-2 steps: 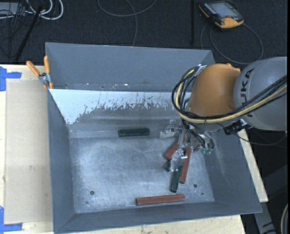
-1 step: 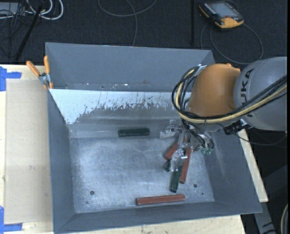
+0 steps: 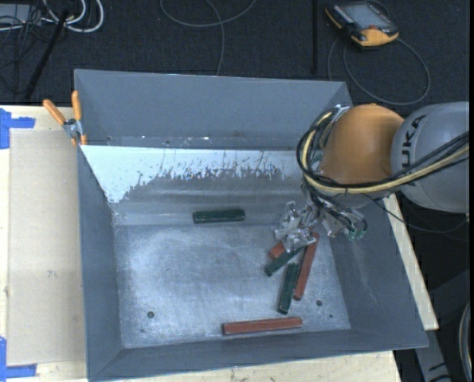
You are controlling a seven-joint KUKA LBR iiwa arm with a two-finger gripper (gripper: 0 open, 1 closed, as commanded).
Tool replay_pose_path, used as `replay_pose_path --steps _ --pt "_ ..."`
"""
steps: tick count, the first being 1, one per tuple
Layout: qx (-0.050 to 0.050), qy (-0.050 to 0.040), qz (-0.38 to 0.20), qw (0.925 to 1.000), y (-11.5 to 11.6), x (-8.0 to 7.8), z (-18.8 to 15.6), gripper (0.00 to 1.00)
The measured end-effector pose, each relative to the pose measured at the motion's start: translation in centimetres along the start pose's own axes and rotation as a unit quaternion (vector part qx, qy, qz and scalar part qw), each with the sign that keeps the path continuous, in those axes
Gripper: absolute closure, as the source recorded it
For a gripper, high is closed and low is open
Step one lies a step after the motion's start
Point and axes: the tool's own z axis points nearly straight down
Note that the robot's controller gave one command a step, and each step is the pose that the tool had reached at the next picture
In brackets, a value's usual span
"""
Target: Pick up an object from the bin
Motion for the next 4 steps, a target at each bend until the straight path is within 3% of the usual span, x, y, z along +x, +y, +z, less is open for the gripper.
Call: replay_pose_path --steps 1,2,3,4 --pt "0.004 -0.0056 0.001 1.0000 -0.2 -0.1 0.1 0.00" --pt "0.002 0.0017 0.002 1.0000 -0.2 0.3 0.5 1.00" --pt "0.001 0.0017 0.002 1.0000 -0.2 0.3 0.5 1.00" --pt "0.000 0.0063 -0.022 0.9997 4.4 1.9 -18.0 1.00"
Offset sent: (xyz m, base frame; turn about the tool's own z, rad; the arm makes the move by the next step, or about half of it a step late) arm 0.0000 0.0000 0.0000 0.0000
